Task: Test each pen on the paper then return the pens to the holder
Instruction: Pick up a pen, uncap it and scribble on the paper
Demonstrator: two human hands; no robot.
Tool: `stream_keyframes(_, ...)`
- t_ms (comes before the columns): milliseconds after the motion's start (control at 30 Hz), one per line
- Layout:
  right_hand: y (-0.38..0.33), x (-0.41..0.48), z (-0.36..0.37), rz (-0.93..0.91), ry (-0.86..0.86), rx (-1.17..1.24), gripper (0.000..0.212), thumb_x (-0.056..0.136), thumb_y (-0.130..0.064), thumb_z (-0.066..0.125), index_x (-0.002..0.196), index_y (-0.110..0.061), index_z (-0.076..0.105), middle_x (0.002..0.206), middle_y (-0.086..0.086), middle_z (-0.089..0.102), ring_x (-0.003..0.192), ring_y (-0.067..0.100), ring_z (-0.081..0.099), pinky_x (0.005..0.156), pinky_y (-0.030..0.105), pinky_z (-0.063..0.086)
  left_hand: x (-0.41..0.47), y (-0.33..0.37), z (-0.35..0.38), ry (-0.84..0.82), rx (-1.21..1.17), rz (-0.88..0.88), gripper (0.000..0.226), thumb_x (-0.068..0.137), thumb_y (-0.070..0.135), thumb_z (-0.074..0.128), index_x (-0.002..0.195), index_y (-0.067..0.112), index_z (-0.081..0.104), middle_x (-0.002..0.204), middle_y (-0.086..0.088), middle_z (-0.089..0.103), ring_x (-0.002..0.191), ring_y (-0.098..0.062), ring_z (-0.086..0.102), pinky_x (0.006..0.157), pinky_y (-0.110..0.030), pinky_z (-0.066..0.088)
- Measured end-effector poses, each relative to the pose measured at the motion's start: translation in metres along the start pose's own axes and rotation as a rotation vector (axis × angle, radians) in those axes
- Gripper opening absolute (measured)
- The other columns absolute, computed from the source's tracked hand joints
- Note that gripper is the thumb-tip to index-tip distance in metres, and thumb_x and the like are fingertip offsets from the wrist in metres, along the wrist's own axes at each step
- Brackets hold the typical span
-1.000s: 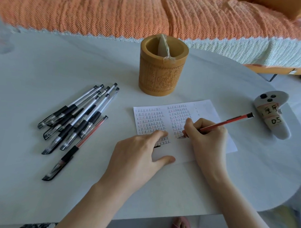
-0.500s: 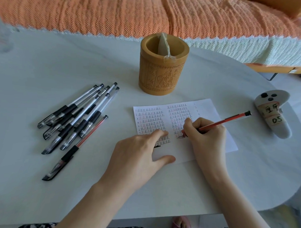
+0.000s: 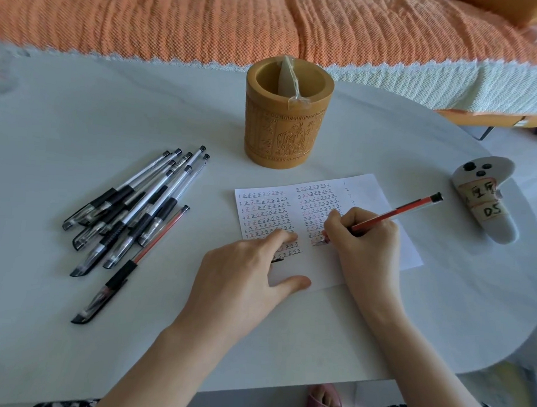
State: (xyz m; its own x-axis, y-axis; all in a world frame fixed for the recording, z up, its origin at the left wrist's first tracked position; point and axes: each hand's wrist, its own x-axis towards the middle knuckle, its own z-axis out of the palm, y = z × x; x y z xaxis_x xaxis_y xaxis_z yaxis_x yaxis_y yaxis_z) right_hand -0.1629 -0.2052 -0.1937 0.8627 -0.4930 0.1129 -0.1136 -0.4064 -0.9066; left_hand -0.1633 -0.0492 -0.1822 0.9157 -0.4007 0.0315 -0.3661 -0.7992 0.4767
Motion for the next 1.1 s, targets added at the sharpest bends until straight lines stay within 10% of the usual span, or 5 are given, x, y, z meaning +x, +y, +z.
stream_keyframes(1100, 0.0012, 0.0013, -0.0012, -0.015, -0.002, 0.005, 0.032, 0.081, -0.006, 0.060, 0.056, 0.010, 0.048, 0.059, 0.024, 0.058, 0.052, 0.014, 0.041, 0.049, 0.022, 0.030, 0.0005, -0.0003, -0.0002, -0.005, -0.016, 0.003, 0.055, 0.074, 0.069, 0.052, 0.122, 0.045, 0.041, 0.067, 0.016, 0.040, 0.093, 0.000, 0.060, 0.072, -0.021, 0.042)
